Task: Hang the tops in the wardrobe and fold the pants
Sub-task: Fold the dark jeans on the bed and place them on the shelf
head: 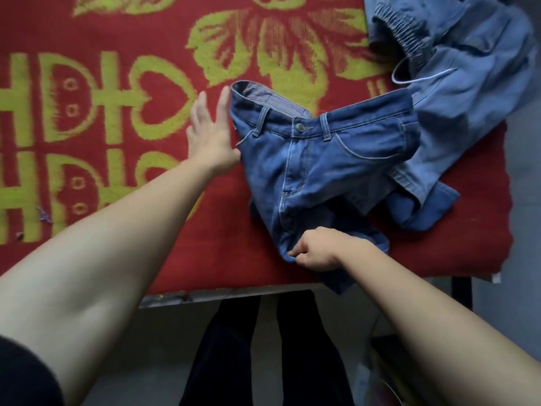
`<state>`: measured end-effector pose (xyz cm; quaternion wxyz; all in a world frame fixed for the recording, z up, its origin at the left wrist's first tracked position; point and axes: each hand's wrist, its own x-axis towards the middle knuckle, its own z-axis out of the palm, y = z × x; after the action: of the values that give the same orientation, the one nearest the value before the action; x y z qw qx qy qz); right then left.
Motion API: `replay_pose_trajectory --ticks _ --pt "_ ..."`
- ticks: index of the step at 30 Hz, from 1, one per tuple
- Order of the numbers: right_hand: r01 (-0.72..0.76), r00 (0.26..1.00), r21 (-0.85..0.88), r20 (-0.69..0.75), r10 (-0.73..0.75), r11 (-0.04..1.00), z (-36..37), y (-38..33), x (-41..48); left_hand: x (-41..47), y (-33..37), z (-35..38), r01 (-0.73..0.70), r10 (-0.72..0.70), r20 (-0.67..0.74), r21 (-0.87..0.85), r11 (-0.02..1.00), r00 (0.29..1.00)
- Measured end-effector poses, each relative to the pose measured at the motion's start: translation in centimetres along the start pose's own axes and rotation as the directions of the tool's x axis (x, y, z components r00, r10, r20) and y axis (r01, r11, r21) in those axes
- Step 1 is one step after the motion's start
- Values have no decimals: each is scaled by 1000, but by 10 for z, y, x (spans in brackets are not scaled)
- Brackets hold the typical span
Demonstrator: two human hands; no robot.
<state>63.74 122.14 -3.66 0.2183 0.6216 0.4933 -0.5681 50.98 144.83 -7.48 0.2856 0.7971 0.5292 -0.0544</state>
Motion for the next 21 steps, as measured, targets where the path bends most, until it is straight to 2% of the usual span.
replay_pose_trajectory --ticks 2,4,6,8,10,12,14,15,16,17,18,21 --pt "-6 998 -12 61 7 1000 4 6 -1 12 18 -1 -240 231 64 225 944 971" --pt "-16 997 14 74 15 1000 -2 15 -5 20 26 0 -379 333 186 351 856 924" --pt "-38 998 24 -44 39 999 -18 24 -11 18 27 1 -411 327 269 376 831 906" --pt "-76 954 15 -289 77 997 -41 31 -17 7 20 6 -398 269 336 415 818 903" --pt "-137 817 -6 -566 110 991 -68 34 -22 -7 9 11 -376 212 364 473 797 907" --pt "-162 622 -10 -777 94 987 -100 31 -22 -21 -2 15 -354 172 365 520 777 915" --pt "-106 452 48 -887 91 993 -135 25 -16 -33 -13 19 -347 139 383 554 757 913" --pt "-92 403 66 -910 98 994 -150 22 -10 -38 -18 21 -355 135 396 561 748 908" --pt "-98 385 75 -917 107 992 -164 20 -3 -42 -23 22 -365 140 405 556 746 903" --pt "-117 402 83 -907 124 990 -175 18 6 -45 -28 23 -374 153 410 537 756 899" --pt "-146 449 91 -881 148 985 -182 15 15 -49 -32 24 -376 165 413 504 778 896" --pt "-233 665 68 -717 210 970 -188 10 36 -54 -43 23 -283 118 414 364 887 903"
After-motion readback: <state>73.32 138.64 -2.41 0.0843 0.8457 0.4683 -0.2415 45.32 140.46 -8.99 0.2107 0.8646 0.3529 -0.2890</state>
